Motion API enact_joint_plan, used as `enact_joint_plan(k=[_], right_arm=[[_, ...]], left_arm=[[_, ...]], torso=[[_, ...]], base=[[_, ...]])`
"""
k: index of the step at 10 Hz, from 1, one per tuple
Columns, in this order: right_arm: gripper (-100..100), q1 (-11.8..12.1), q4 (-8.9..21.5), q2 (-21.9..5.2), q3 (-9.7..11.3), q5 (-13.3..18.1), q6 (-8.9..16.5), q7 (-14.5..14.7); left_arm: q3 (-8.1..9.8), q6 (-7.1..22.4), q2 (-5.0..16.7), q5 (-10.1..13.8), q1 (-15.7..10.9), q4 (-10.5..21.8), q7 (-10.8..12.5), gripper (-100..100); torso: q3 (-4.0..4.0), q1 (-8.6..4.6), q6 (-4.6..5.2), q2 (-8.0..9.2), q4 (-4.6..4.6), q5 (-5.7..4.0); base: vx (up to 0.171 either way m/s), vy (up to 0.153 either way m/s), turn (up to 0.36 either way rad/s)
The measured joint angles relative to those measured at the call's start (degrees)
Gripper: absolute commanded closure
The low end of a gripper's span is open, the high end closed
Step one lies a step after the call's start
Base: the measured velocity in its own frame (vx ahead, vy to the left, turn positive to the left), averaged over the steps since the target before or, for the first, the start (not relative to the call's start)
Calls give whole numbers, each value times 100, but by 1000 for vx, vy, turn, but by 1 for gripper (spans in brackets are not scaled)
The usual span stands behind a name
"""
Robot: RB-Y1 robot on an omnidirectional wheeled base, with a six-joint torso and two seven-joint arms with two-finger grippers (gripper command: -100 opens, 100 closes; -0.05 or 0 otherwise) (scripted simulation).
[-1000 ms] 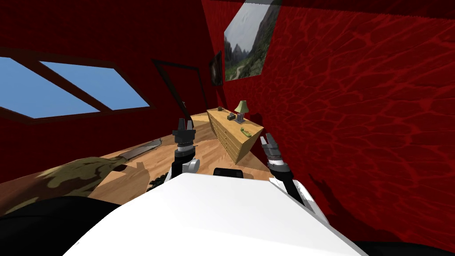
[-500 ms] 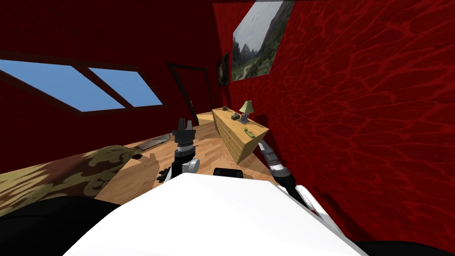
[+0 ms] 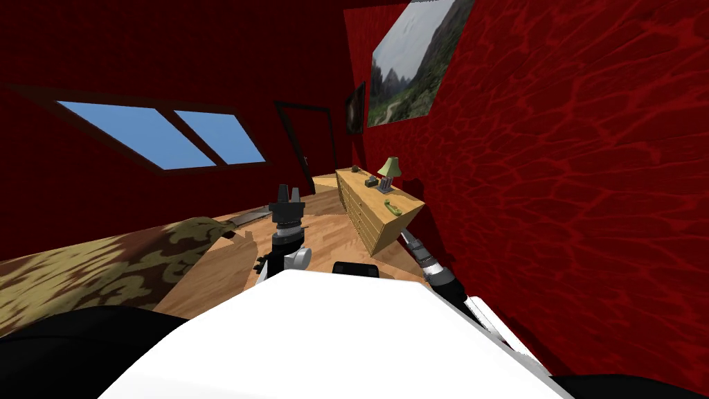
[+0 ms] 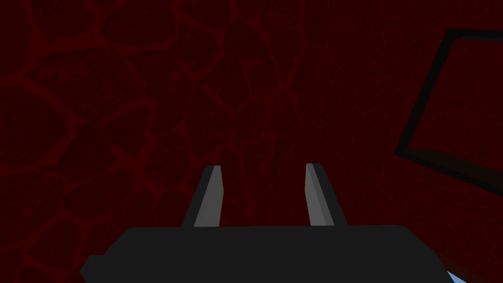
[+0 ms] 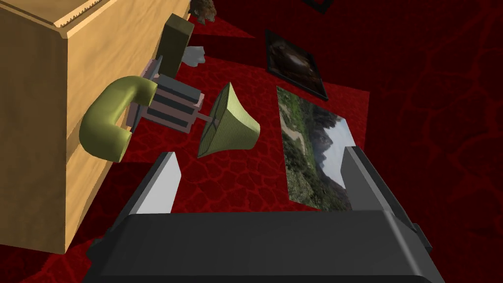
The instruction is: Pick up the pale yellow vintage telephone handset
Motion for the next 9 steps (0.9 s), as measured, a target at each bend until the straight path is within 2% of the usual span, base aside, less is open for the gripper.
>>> enact_joint_plan(k=[3, 4, 6, 7, 9], right_arm=[[-100, 208, 231, -463, 21, 264, 5, -121], [-100, 390, 408, -558, 82, 436, -84, -103], [-100, 420, 473, -837, 74, 505, -62, -171], [-100, 416, 607, -1002, 112, 590, -34, -215], [-100, 584, 729, -1280, 119, 716, -52, -253]], left_arm=[[0, 0, 0, 0, -1, 0, 0, 0], [0, 0, 0, 0, -1, 0, 0, 0], [0, 0, 0, 0, 0, 0, 0, 0], [0, 0, 0, 0, 0, 0, 0, 0], [0, 0, 0, 0, 0, 0, 0, 0]], torso=[[-1, -2, -3, -1, 0, 0], [3, -4, -1, 7, 1, -1], [-2, -2, 1, -3, 0, -1], [-3, -1, -3, -6, -1, 0], [-1, 0, -1, -2, -1, 0]], base=[[-33, -12, 176], [-39, -20, 73], [-14, -5, 61], [-17, -7, 90], [-26, -2, 105]])
